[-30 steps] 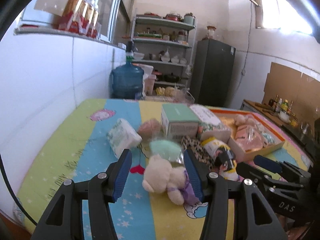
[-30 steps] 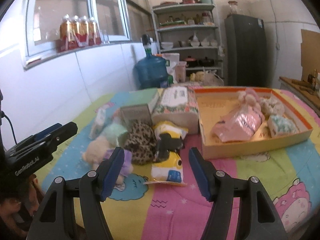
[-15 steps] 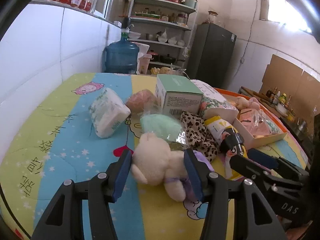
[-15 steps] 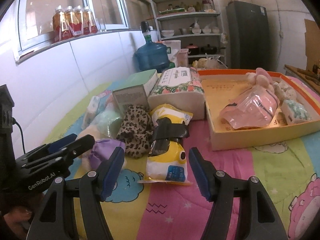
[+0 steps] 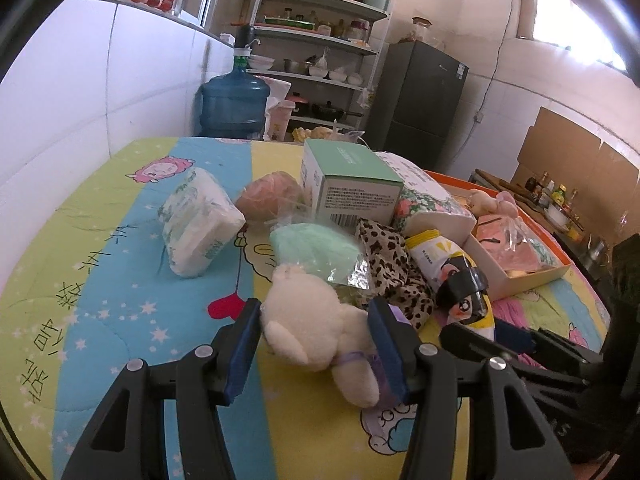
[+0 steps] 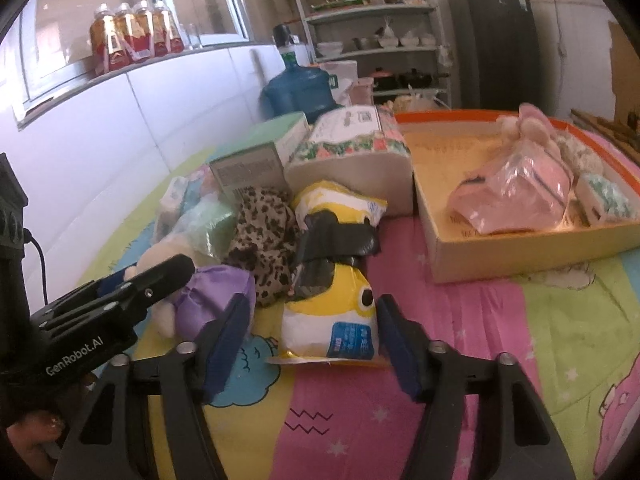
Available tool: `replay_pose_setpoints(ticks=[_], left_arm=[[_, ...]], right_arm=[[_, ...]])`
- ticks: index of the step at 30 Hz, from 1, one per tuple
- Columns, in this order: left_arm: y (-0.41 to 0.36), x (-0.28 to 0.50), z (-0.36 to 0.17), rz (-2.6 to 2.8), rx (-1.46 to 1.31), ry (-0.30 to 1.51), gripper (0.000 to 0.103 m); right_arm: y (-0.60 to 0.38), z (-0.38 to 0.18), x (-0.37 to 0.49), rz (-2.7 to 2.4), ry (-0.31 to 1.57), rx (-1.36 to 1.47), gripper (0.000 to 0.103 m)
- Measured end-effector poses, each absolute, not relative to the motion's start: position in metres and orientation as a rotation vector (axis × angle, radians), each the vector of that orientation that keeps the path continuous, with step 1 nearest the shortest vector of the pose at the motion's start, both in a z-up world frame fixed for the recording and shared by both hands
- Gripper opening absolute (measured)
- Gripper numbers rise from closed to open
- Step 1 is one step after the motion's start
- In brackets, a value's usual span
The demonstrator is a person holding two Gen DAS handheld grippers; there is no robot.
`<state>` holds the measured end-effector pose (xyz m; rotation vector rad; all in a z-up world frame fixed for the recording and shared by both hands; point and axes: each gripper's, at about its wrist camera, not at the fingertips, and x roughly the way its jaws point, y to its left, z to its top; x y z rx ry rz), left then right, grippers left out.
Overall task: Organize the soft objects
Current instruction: 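Grasp the white plush with the left tool while the right grasps the yellow packet, then carry the white plush and yellow packet over the box with both tools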
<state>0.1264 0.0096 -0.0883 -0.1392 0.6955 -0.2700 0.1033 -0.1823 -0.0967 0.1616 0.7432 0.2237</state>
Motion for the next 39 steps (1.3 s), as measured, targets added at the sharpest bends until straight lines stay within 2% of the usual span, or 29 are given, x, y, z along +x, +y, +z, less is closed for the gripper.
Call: replay_pose_setpoints(ticks=[3, 15, 39], left_arm=[[0.009, 0.128, -0.088, -0.280, -0.137, 0.699, 0.055], [0.018, 0.110, -0.079, -0.300, -0.146, 0.641, 0.029], [0.010, 0.069, -0.025, -0.352, -0.101, 0.495, 0.028]], right_arm=[[-0.184, -0.098, 0.104, 0.230, 0.745, 0.173, 0.046], [-0.180, -0.096, 0.098, 0.237, 0.745, 0.158, 0.042], [-0.187, -0.054, 0.061, 0.253, 0.640, 0.140, 0.042]])
